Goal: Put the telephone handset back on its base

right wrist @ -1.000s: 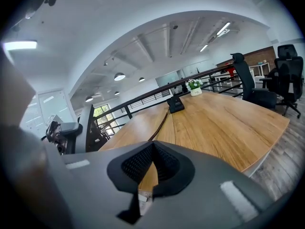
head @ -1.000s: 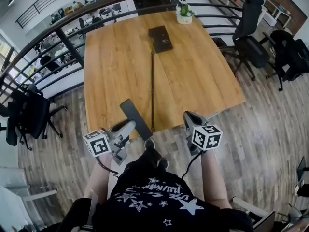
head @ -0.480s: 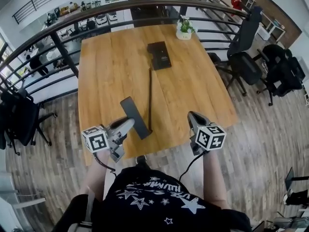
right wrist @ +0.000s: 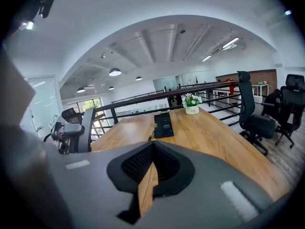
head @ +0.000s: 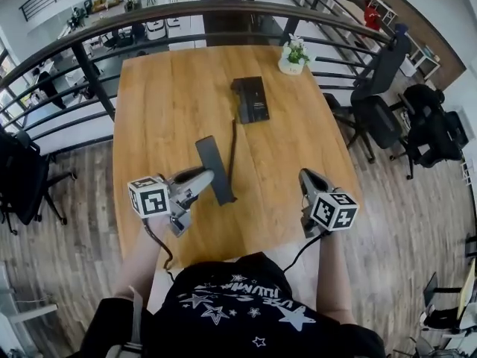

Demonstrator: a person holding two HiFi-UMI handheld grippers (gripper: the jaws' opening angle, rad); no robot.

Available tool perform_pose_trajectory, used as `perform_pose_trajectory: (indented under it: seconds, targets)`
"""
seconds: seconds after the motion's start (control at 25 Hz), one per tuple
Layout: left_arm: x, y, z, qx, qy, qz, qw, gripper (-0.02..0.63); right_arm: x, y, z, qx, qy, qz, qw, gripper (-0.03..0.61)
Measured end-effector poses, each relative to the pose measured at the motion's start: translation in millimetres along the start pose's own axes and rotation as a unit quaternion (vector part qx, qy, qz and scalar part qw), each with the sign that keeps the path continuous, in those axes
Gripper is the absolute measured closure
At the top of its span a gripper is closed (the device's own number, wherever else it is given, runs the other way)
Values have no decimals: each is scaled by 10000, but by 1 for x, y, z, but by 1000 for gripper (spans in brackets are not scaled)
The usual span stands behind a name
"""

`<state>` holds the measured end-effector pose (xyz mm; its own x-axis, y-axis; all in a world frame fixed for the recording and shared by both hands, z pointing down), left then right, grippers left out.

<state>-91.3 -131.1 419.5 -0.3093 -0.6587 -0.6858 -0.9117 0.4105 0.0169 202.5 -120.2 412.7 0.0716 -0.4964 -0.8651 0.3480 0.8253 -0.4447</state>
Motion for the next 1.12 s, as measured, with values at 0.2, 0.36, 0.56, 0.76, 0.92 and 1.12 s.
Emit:
perform_pose_trajectory:
  seconds: [0.2,0.36,0.56,0.76,0.92,1.12]
  targets:
    - [5,-34,-8,45,111,32,9999,537,2,-23,23,190,-44,-151,9997,578]
    - [16,-63,-10,256,131,190,9994,537,6,-47,43,522,22,-369,9980,578]
    - [28,-100,-10,473,-56,190,9987,537,22,-75,73,797,134,-486,9955,578]
    - [38,-131,-30,681,-98,185,9975,537,33,-103,92,1090,135,-552,9924,578]
    - [47,-149,-46,746,-108,119,9971,537,36,-120,101,1257,136,-629,9900,578]
    - [68,-171,-75,741,-262,-226,9967,537,46,-147,108,1379,114,-687,9880,578]
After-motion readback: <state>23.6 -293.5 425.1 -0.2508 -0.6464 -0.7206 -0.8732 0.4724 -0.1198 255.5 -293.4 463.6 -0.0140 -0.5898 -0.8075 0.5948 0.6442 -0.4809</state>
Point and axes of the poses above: the fingertips, and each gripper's own axes: y backward along the fingers, z to its right, x out of its top, the point moved 3 cm from there along y, backward along the fingers, and after that the axes turned 1 degree about -x, right-handed, at the moved point
